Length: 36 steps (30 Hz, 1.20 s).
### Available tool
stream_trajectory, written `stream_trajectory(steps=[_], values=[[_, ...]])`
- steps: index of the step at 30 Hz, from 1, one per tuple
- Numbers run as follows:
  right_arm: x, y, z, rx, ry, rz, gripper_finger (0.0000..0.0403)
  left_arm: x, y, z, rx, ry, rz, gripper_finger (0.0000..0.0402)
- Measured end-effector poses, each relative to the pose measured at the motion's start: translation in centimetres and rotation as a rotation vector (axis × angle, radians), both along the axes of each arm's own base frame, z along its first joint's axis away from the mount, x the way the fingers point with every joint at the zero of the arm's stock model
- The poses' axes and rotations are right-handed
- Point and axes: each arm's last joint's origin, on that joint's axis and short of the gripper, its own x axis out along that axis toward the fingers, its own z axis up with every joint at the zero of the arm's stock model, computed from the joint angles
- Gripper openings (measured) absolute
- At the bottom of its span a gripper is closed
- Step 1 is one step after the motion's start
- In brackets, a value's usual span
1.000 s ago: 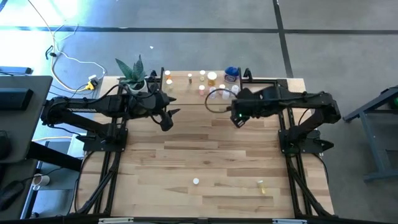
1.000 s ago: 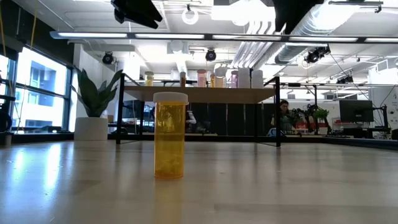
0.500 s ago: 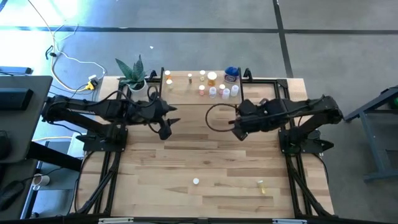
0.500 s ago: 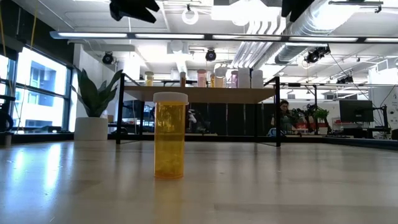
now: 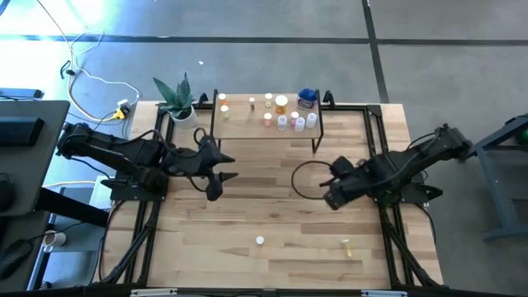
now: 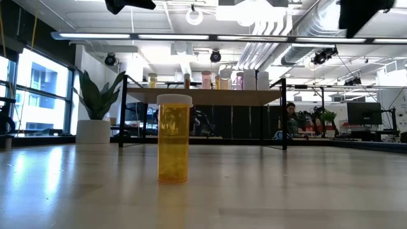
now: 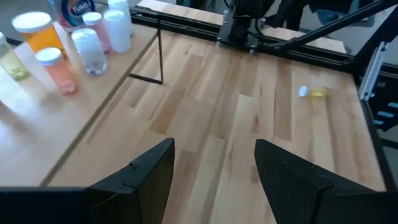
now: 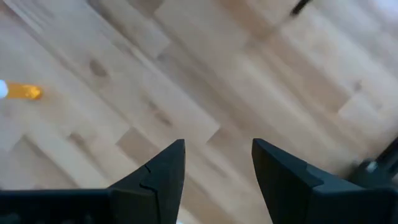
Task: Pick and place medicine bottles onto shelf by color
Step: Put the yellow pill bottle on the shelf
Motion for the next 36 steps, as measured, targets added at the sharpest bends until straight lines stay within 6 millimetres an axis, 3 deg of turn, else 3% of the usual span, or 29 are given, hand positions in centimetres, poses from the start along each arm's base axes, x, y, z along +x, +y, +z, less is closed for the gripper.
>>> stream_trajectory(steps=[17, 26, 36], values=[[-3.2, 6.8, -5.2, 0.336, -0.043, -0.184, 0.0177, -0.2, -2.0, 0.0, -0.061, -0.019, -0.049, 0.0211], [-5.5, 9.6, -8.4, 0.464, -0.041, -0.295, 0.0177, -0.2, -2.0, 0.0, -0.079, -0.026, -0.038, 0.0211], [-5.7, 12.9, -11.8, 0.442, 0.079, -0.314, 0.0177, -0.2, -2.0, 0.0, -0.081, -0.027, -0.036, 0.0211]])
